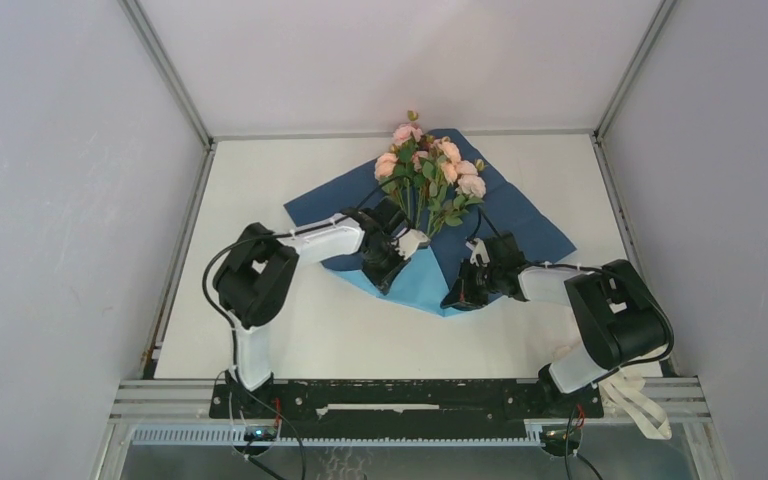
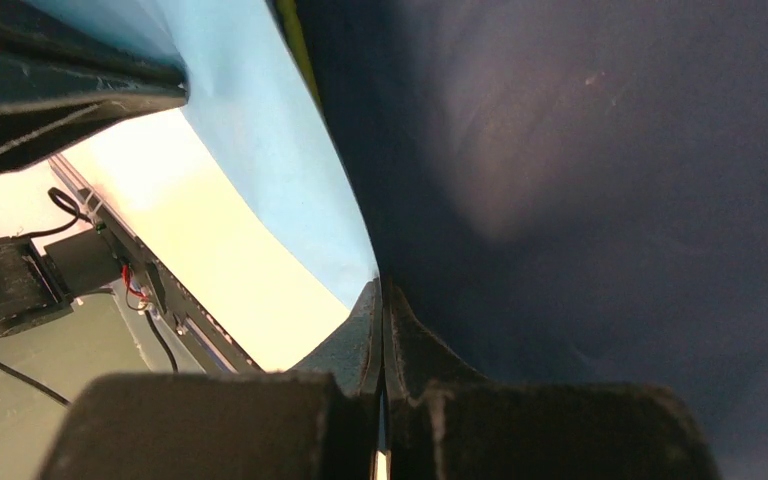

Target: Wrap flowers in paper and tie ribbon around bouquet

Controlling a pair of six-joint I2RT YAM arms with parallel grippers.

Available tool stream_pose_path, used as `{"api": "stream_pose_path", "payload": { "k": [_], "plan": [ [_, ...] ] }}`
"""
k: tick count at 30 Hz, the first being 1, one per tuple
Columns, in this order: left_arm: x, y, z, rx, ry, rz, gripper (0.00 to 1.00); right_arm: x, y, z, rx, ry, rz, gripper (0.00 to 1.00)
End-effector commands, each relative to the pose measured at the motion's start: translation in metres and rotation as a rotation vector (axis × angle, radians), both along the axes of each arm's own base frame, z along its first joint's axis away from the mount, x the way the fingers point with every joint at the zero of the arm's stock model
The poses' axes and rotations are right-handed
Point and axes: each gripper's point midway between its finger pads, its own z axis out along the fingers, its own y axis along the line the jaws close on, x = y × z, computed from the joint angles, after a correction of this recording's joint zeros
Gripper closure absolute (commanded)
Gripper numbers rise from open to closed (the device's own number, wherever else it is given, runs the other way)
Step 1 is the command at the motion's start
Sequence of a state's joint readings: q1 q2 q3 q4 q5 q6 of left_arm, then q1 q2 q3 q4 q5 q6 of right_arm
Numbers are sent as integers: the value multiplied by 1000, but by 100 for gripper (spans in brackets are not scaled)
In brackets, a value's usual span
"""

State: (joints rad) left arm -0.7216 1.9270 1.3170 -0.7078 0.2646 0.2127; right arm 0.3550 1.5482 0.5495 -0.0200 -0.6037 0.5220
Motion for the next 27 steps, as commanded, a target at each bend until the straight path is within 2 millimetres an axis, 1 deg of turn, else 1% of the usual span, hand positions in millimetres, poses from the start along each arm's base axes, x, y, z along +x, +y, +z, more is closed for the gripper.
{"api": "stream_pose_path", "payload": {
  "k": [1,4,8,10,12,15,17,20,21,23,26,27],
  "plan": [
    [30,25,-4,22,-28,164,88,6,-2,4,-19,-14,-2,100],
    [21,61,-15,90,-14,179,87,6,-4,4,-24,-16,-5,100],
    [4,104,-24,156,52,215,87,5,-6,2,-32,-7,-5,100],
    [2,126,-27,187,72,248,87,5,-7,0,-35,-4,-6,100],
    [5,146,-26,200,83,302,88,4,-7,0,-30,0,-3,100],
    [12,159,-10,139,121,387,87,4,-6,0,-19,2,2,100],
    [13,156,4,103,101,371,86,4,-5,0,-17,4,5,100],
    [7,134,32,9,82,275,82,4,-6,0,-15,4,4,100],
    [7,127,39,-12,64,248,79,5,-6,0,-15,2,4,100],
    [15,118,50,-48,19,215,69,6,-6,1,-16,0,6,100],
    [28,104,59,-96,-16,184,54,8,-6,3,-20,-10,5,100],
    [31,96,60,-131,-19,170,44,9,-6,3,-21,-10,7,100]
  ]
}}
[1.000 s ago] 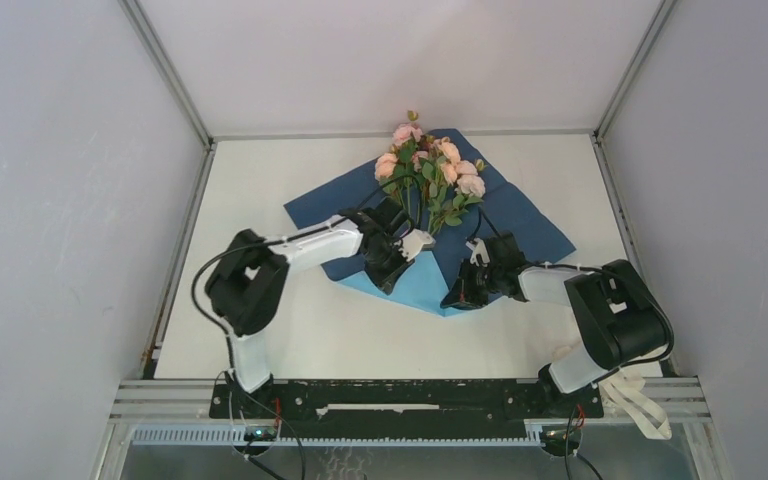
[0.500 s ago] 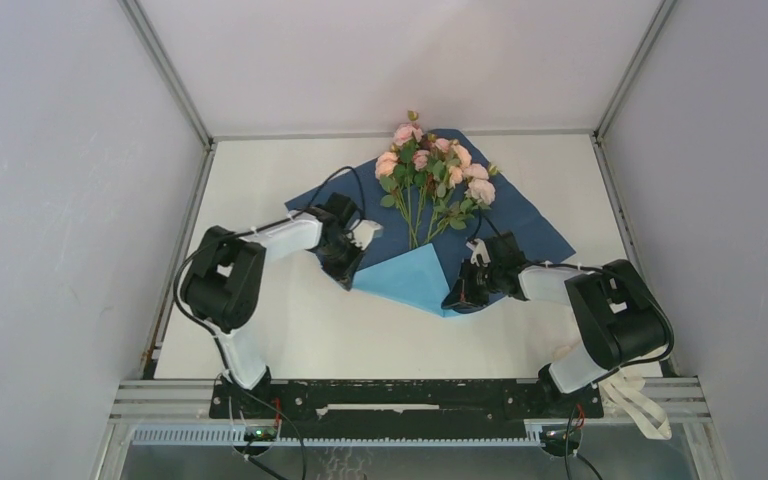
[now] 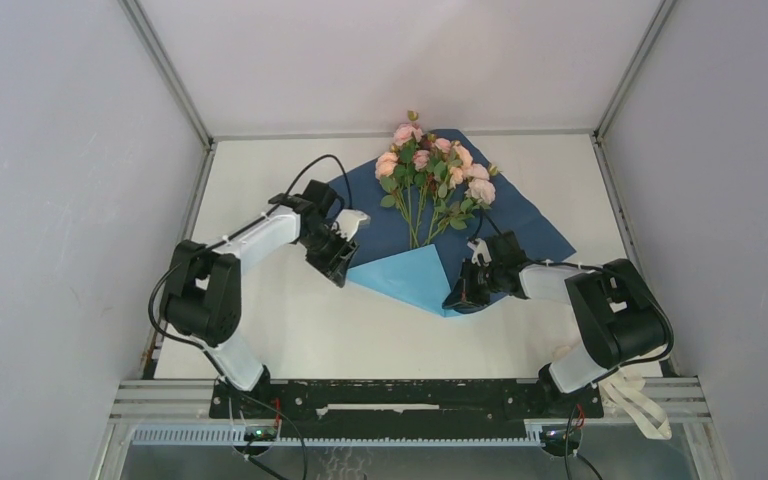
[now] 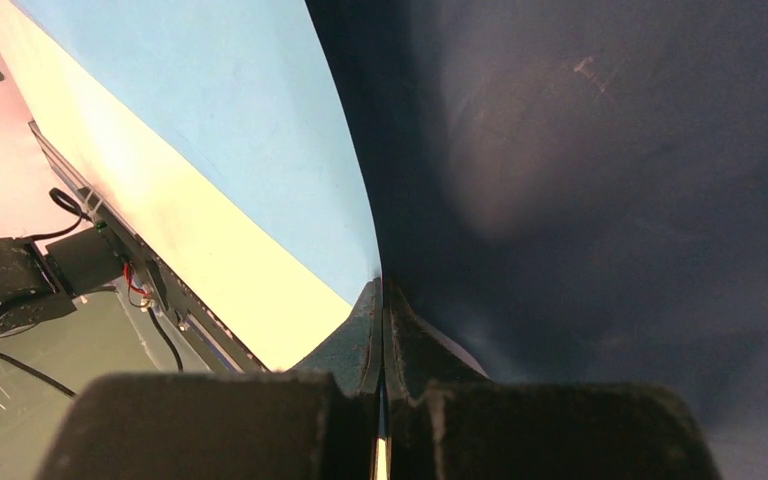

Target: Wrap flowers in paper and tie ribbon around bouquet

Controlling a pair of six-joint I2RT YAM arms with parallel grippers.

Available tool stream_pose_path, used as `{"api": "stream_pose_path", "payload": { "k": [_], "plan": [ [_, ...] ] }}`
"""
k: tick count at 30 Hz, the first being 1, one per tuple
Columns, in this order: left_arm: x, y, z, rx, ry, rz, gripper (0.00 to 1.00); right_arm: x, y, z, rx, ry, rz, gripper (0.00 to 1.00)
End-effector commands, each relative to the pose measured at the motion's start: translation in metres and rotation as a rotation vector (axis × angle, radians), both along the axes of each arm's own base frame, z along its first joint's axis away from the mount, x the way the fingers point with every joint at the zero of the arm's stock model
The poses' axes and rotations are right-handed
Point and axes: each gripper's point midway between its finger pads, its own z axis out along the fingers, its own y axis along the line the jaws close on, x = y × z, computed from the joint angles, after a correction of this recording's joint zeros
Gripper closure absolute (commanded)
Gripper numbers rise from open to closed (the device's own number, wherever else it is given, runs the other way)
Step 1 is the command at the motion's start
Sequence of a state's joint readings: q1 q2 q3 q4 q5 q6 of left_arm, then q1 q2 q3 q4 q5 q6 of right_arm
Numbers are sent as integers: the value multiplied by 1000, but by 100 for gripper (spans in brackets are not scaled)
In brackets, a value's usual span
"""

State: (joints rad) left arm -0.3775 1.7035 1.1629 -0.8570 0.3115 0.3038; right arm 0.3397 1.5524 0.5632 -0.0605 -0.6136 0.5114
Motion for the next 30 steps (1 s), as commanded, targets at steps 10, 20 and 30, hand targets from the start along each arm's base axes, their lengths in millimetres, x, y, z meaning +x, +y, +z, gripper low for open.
{"api": "stream_pose_path", "payload": {
  "k": [10,20,30],
  "plan": [
    [31,-57,-14,-118,-67,-96,31,13,-2,9,-18,-38,14,100],
    [-12,-58,-23,-185,70,-95,100,21,-10,15,-66,-48,18,92],
    [-32,-47,-35,-183,243,78,100,49,-37,63,-289,-211,-31,72]
  ]
}}
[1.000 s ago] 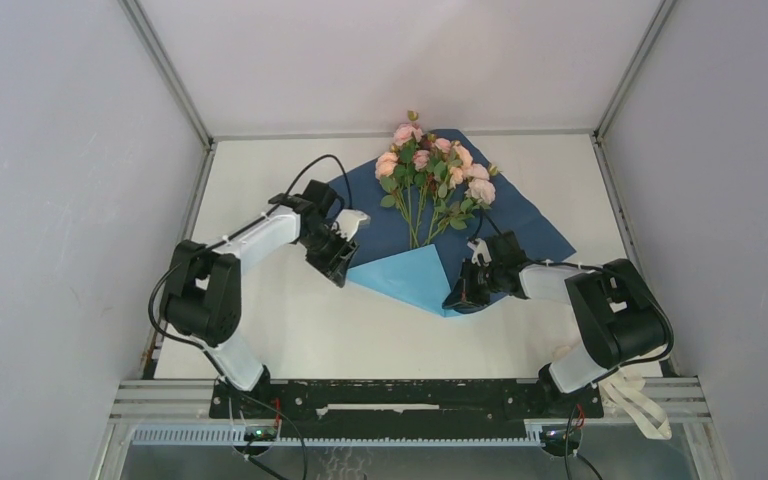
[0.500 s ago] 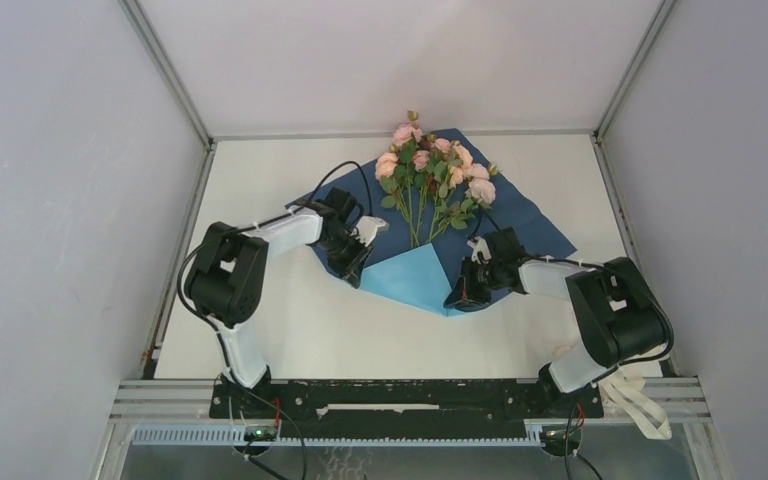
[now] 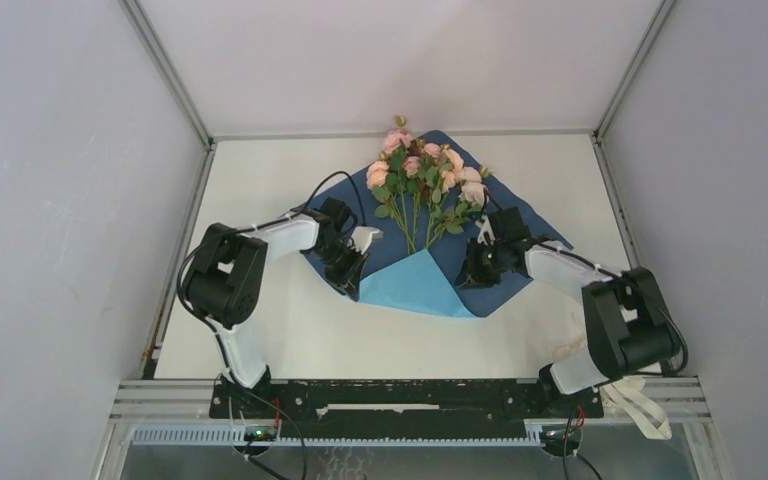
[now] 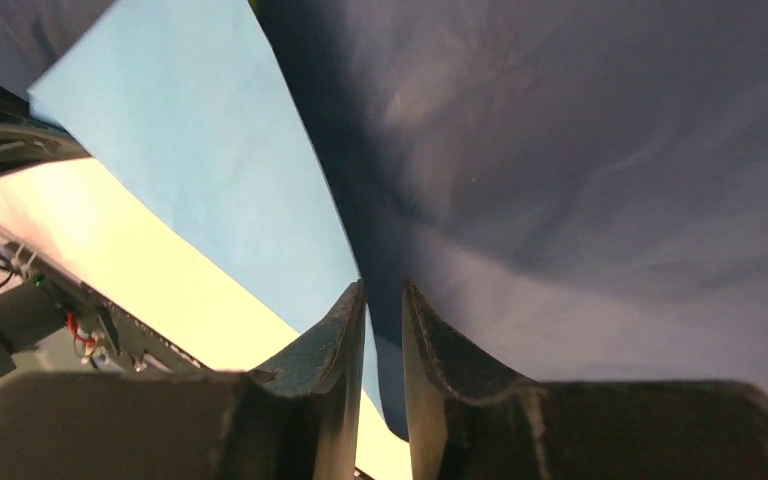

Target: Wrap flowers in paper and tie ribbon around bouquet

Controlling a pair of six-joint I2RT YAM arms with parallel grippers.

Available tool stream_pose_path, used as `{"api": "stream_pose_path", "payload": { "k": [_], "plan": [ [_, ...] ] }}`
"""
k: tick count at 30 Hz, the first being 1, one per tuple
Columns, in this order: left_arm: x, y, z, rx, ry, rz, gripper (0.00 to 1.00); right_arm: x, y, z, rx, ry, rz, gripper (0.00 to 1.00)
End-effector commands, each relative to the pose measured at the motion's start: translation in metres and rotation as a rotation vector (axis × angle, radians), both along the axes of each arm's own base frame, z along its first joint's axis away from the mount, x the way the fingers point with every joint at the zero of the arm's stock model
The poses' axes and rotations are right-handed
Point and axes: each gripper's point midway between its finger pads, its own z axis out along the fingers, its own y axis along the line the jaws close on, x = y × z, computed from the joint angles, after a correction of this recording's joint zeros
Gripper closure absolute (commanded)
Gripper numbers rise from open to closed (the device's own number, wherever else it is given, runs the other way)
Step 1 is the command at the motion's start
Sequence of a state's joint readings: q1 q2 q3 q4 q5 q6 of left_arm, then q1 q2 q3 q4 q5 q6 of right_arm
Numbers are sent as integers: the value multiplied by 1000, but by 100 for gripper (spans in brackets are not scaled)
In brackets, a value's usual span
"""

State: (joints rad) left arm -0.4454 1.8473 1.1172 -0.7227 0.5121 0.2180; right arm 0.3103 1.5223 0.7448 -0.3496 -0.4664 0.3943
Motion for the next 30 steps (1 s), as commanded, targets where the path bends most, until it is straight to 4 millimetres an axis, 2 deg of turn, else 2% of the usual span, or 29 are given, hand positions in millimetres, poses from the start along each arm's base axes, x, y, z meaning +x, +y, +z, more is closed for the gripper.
{"api": "stream_pose_path", "payload": {
  "k": [1,3,4,5,8,10,13,15,17,21,26,30],
  "plan": [
    [-9,4,3,-25,100,104,100,23,-13,53,-155,-216,-17,72],
    [-8,5,3,-28,108,121,100,22,-7,71,-196,-308,-16,72],
    [-7,6,2,-29,107,126,100,19,3,78,-184,-345,3,72],
    [-8,7,1,-29,107,129,100,15,16,84,-153,-372,25,72],
    [-10,5,0,-35,120,129,100,-5,71,90,24,-400,151,74],
    [-11,4,-2,-39,133,132,100,-14,98,86,121,-377,211,77],
    [-11,5,-3,-35,137,133,100,-14,113,58,136,-295,227,80],
    [-11,6,-3,-34,135,136,100,-11,106,33,96,-229,195,82],
    [-10,8,-3,-32,131,142,100,-13,90,8,51,-152,135,83],
    [-10,12,-6,-21,139,158,100,-27,52,-20,-31,-73,17,85],
    [-10,12,-9,-18,152,162,100,-51,6,-34,-126,-3,-119,87],
    [-10,12,-8,-20,145,162,100,-58,-17,-28,-157,-2,-194,87]
  ]
}}
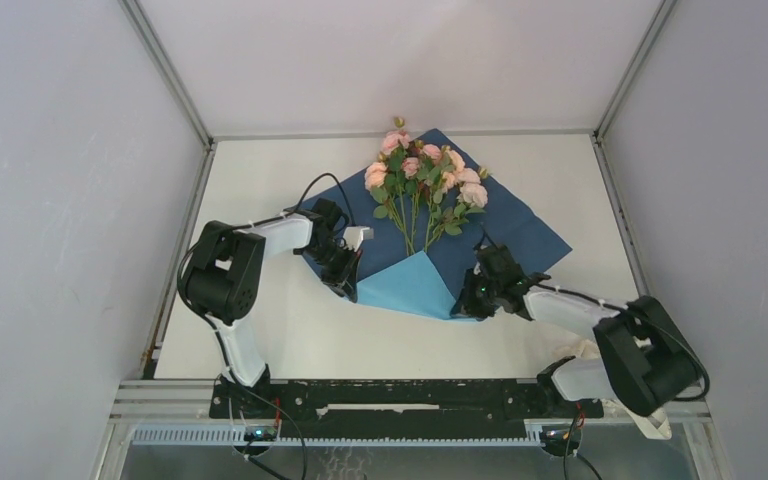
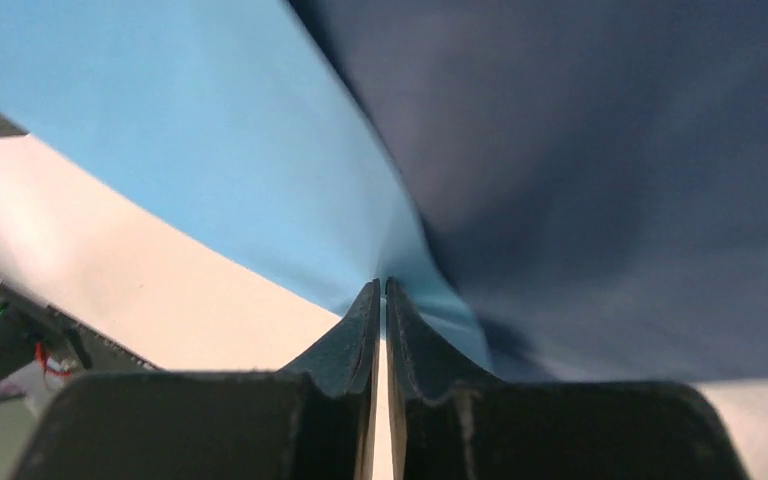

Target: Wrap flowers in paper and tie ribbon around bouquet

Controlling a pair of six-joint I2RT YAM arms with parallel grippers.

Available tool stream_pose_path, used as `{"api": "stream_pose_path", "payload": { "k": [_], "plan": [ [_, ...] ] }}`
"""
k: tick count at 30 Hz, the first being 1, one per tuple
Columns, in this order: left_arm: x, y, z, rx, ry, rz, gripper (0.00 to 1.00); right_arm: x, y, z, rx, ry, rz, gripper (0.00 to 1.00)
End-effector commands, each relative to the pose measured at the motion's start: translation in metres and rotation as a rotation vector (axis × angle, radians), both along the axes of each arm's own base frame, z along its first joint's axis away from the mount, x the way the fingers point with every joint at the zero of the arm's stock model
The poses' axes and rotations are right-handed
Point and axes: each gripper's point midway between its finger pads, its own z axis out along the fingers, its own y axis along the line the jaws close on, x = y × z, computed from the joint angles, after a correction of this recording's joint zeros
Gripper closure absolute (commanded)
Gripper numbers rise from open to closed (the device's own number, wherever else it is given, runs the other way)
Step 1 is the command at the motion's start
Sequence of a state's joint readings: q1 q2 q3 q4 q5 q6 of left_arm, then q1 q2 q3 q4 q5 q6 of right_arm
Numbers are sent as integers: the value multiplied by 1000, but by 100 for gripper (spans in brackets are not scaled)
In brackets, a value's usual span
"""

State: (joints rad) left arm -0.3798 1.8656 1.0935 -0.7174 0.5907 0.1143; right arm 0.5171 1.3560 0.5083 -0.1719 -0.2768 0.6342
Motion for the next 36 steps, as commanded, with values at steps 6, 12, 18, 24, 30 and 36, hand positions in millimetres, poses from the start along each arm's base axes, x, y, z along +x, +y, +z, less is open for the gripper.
{"api": "stream_pose_path", "payload": {
  "k": [6,12,18,24,30,36],
  "plan": [
    [-7,5,-6,14,29,17,100,-9,-65,25,-132,-29,-194,86],
    [-7,5,-7,13,35,18,100,24,-49,83,-76,-240,-157,86],
    [-7,7,-10,25,36,23,100,39,50,125,101,-410,156,85],
    [-7,8,-13,35,42,27,100,45,94,89,189,-289,217,85],
    [-5,10,-9,49,33,21,87,60,79,34,84,-188,146,86],
    [21,14,43,56,-150,-38,54,58,78,27,74,-174,158,86]
  ]
}}
